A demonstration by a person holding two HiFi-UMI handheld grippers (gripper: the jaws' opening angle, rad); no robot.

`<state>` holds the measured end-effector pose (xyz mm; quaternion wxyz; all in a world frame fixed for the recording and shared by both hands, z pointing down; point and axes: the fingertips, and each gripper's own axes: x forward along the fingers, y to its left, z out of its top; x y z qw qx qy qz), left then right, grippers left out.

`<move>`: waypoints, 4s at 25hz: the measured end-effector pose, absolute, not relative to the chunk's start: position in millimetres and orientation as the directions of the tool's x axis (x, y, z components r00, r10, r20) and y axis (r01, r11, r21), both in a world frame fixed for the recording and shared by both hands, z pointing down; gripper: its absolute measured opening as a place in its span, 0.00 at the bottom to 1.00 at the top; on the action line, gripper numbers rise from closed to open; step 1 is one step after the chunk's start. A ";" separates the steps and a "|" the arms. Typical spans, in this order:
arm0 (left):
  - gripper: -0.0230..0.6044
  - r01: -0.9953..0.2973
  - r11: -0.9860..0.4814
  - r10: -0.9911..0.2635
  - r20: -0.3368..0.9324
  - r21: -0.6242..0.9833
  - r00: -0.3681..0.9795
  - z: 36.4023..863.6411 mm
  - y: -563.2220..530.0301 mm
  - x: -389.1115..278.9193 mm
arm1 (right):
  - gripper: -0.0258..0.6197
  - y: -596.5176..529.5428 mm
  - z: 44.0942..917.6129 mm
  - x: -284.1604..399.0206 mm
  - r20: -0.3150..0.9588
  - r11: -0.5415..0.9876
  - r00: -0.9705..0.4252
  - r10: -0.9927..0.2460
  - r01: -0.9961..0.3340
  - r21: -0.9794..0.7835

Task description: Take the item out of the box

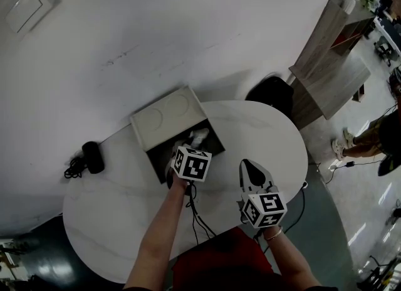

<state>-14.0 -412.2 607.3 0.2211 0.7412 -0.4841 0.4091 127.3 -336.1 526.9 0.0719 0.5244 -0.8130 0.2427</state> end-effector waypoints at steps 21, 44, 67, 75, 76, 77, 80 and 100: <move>0.26 -0.881 -0.465 -0.624 0.739 -0.091 0.253 557.7 -400.3 -1.8 | 0.06 -325.3 516.6 117.7 0.358 0.362 -0.452 -0.817 -0.885 -0.292; 0.25 -0.907 -0.414 -0.789 0.528 -0.077 0.315 459.4 -343.2 -29.2 | 0.06 -299.6 479.9 82.4 0.308 0.404 -0.462 -0.832 -0.884 -0.236; 0.25 -0.926 -0.376 -0.828 0.456 -0.017 0.328 438.1 -267.7 -72.9 | 0.06 -264.8 452.0 52.1 0.272 0.389 -0.426 -0.863 -0.903 -0.180; 0.25 -0.928 -0.374 -0.834 0.438 -0.002 0.335 436.8 -251.1 -86.9 | 0.06 -256.0 447.4 44.7 0.267 0.387 -0.423 -0.866 -0.905 -0.176; 0.25 -0.926 -0.377 -0.833 0.437 0.000 0.339 436.4 -249.0 -88.2 | 0.06 -254.7 446.8 43.5 0.267 0.387 -0.422 -0.866 -0.905 -0.175; 0.25 -0.924 -0.381 -0.832 0.436 0.001 0.344 436.0 -246.9 -89.7 | 0.06 -253.6 446.2 42.0 0.268 0.387 -0.422 -0.866 -0.905 -0.176; 0.25 -0.922 -0.388 -0.831 0.432 0.004 0.351 435.8 -242.0 -94.6 | 0.06 -250.5 445.3 37.7 0.267 0.387 -0.424 -0.865 -0.904 -0.181; 0.25 -0.925 -0.379 -0.844 0.397 0.036 0.361 435.5 -218.8 -95.1 | 0.06 -228.1 433.7 32.7 0.243 0.412 -0.433 -0.868 -0.901 -0.135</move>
